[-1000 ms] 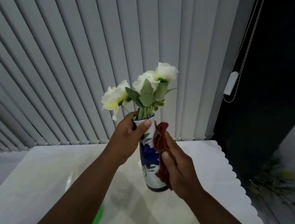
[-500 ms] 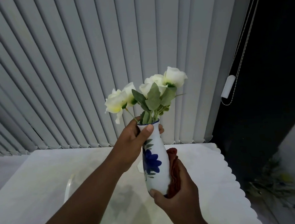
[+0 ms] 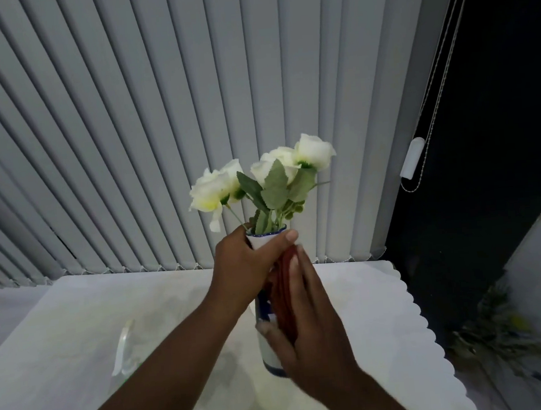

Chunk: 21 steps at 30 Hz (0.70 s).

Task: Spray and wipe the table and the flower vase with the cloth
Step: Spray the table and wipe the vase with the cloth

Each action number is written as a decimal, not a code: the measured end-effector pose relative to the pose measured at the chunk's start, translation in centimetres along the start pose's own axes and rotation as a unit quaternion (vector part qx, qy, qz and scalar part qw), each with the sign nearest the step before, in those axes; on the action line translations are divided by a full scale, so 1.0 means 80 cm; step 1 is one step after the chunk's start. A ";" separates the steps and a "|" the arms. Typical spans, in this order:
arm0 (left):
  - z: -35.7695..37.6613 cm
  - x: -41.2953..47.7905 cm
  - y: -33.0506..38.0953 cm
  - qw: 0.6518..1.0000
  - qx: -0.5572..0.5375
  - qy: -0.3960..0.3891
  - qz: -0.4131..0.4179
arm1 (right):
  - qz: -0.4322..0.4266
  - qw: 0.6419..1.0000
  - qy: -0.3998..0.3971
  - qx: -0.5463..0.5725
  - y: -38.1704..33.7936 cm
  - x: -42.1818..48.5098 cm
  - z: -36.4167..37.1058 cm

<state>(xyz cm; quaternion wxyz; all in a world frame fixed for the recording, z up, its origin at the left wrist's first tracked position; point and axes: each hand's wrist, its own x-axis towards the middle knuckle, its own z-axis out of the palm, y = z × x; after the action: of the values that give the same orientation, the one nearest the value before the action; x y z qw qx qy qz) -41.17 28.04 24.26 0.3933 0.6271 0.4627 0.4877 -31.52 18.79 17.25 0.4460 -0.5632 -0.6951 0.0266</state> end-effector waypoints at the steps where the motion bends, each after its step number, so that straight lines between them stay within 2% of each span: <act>1: -0.001 -0.002 -0.001 1.000 -0.004 -0.009 0.001 | 0.017 0.999 -0.010 0.048 0.003 0.012 -0.005; 5: -0.009 0.002 0.003 0.997 -0.067 -0.025 -0.005 | 0.094 0.970 -0.068 0.215 0.022 0.022 -0.017; 8: -0.019 0.010 0.006 0.991 -0.127 -0.043 -0.015 | 0.146 0.948 -0.107 0.262 0.030 -0.011 -0.012; 10: -0.024 0.011 0.005 0.986 -0.152 -0.057 -0.026 | 0.136 0.954 -0.101 0.249 0.028 -0.035 0.001; 13: -0.023 0.008 0.001 0.983 -0.166 -0.077 -0.035 | 0.123 0.972 -0.029 0.197 0.017 -0.053 0.016; 16: -0.017 0.005 0.001 0.992 -0.108 -0.065 -0.020 | 0.137 0.979 0.024 0.151 0.015 -0.056 0.020; 19: -0.009 -0.001 0.002 0.998 -0.062 0.016 -0.023 | 0.140 0.984 0.037 0.101 0.017 -0.055 0.022; 21: -0.007 -0.002 0.003 0.997 -0.044 0.068 -0.012 | 0.145 0.988 0.016 0.058 0.010 -0.051 0.021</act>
<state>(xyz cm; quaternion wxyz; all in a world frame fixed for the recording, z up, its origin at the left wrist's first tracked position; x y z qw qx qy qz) -41.66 27.84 24.56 0.3940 0.5692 0.4741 0.5441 -32.14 16.60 13.37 0.4803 -0.6314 -0.5962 0.1228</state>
